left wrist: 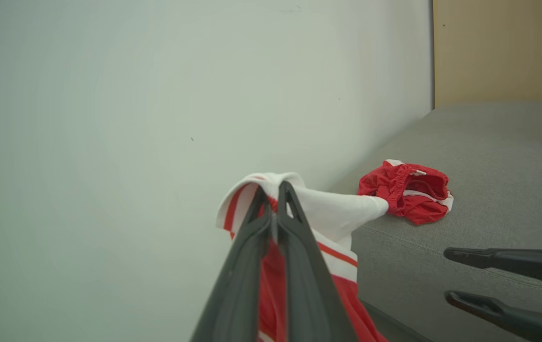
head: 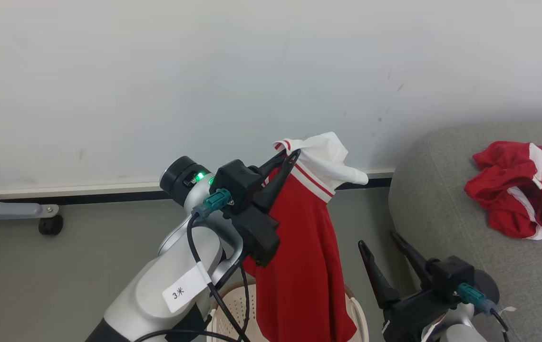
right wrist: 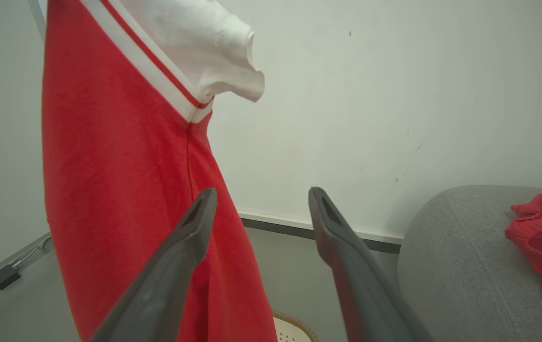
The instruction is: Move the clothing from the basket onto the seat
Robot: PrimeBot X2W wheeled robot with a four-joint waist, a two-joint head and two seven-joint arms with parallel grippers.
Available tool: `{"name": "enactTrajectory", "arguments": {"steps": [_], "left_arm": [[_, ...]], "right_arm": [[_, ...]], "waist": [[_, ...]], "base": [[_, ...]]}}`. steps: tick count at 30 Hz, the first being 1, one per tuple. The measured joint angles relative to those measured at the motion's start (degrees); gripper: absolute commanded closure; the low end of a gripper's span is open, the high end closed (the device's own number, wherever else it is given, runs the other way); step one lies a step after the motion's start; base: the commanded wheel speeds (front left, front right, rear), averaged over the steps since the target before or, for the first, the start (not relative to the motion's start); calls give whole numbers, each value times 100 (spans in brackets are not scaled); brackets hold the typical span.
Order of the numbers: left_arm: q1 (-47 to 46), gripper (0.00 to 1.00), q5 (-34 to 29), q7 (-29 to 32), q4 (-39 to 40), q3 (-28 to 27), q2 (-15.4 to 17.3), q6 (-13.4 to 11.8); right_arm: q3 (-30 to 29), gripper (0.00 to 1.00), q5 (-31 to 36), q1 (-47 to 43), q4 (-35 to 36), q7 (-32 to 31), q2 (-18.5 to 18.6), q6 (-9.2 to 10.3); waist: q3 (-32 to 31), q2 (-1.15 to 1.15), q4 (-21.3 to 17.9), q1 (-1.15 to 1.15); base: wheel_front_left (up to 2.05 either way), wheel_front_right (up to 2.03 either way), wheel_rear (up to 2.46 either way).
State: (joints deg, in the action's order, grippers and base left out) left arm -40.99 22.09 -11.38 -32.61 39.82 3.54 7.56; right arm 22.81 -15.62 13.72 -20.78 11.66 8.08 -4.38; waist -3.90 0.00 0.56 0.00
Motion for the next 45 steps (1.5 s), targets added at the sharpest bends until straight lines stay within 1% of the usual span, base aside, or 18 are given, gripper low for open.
{"name": "enactTrajectory", "arguments": {"steps": [2, 5, 9, 13, 20, 25, 33, 35, 36, 38, 39, 40, 45], "left_arm": [[-7, 100, 3, 29, 118, 14, 4, 0], [-99, 100, 5, 79, 219, 30, 4, 0], [-150, 100, 16, 151, 396, 96, 3, 0], [-251, 100, 163, 222, 545, 148, 4, 0], [-408, 100, 209, 333, 667, 263, -10, 0], [-524, 100, 265, 405, 706, 369, -30, 0], [-676, 100, 361, 523, 833, 568, -47, 0], [-702, 100, 394, 539, 910, 576, -53, 0], [-702, 100, 415, 571, 939, 576, -55, 0], [-702, 100, 498, 580, 954, 579, -57, 0], [-702, 100, 524, 581, 955, 579, -56, 0], [-702, 100, 539, 584, 954, 578, -56, 0], [-693, 100, 568, 636, 906, 508, -7, -3]], "right_arm": [[81, 0, 0, 21, -65, -53, -13, -26], [280, 0, 1, 212, -298, -118, -92, -125], [427, 0, 3, 432, -581, -209, -148, -169], [515, 0, 5, 697, -846, -234, -163, -196], [639, 0, 5, 1063, -1215, -236, -205, -222], [922, 0, 5, 1334, -1540, -254, -271, -269], [1344, 0, -3, 1835, -2123, -207, -390, -270], [1473, 57, -41, 2001, -2239, -197, -401, -270], [1550, 63, -63, 2090, -2287, -182, -407, -270], [1651, 82, -125, 2251, -2391, -142, -426, -270], [1682, 96, -179, 2303, -2427, -121, -434, -270], [1706, 100, -218, 2339, -2454, -86, -435, -270], [1913, 100, -332, 2375, -2587, 27, -434, -270]], "waist": [[21, 0, 25, 0], [51, 0, 51, 1], [78, 0, 71, 1], [104, 0, 98, 1], [145, 0, 204, 1], [181, 0, 317, 1], [226, 0, 534, 1], [232, 0, 578, 1], [235, 0, 595, 0], [246, 0, 617, 1], [251, 0, 625, 1], [255, 0, 631, 1], [275, 0, 612, 1]], "base": [[0, 0, 0], [0, 0, 0], [0, 0, 0], [0, 0, 0], [0, 0, 0], [0, 0, 0], [0, 0, 0], [0, 0, 0], [0, 0, 0], [0, 0, 0], [0, 0, 0], [0, 0, 0], [0, 0, 0]]}}
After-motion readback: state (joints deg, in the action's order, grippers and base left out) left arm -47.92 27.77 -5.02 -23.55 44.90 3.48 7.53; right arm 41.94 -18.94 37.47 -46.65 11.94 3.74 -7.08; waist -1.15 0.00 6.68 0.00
